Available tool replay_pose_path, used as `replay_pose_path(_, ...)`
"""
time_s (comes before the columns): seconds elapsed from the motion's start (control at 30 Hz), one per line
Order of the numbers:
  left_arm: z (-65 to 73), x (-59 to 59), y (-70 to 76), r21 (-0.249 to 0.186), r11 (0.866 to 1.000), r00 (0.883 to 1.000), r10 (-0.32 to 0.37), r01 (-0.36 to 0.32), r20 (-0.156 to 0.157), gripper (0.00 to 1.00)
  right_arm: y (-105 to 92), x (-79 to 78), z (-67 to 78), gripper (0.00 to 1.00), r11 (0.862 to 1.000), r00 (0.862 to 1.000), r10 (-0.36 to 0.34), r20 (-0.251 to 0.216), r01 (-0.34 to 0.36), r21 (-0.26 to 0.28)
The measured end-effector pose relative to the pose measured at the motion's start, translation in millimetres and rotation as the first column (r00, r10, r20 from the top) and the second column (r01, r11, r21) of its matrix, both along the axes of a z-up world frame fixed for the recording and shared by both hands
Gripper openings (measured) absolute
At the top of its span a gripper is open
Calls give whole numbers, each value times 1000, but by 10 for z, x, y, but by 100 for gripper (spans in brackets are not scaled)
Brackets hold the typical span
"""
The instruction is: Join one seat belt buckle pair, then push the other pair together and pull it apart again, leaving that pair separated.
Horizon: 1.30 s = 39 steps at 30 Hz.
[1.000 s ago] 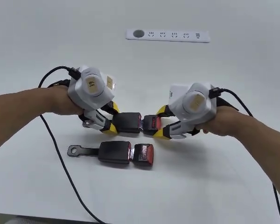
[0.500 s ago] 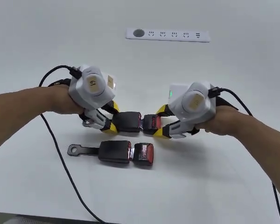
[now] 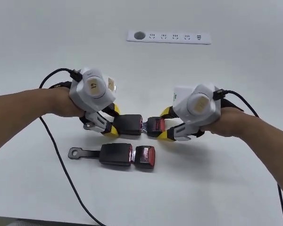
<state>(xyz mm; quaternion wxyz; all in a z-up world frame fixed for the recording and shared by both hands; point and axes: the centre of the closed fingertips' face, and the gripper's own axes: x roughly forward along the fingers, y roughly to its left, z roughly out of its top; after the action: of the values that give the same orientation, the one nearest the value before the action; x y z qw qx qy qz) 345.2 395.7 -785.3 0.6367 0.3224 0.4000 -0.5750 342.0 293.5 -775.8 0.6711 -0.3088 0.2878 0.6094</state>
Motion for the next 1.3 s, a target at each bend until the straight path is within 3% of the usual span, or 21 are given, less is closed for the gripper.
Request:
replay_pose_path(0.4,10,-4,-10,19,1000,1000,-9,9,2,31,-50,8,-13,29,1000,1000,-4,-3,5,21)
replay_pose_path(1.3,31,-36,-27,23,1000,1000,-6,6,5,31,-373,40,-9,30,999,1000,-15,-3,15,-34)
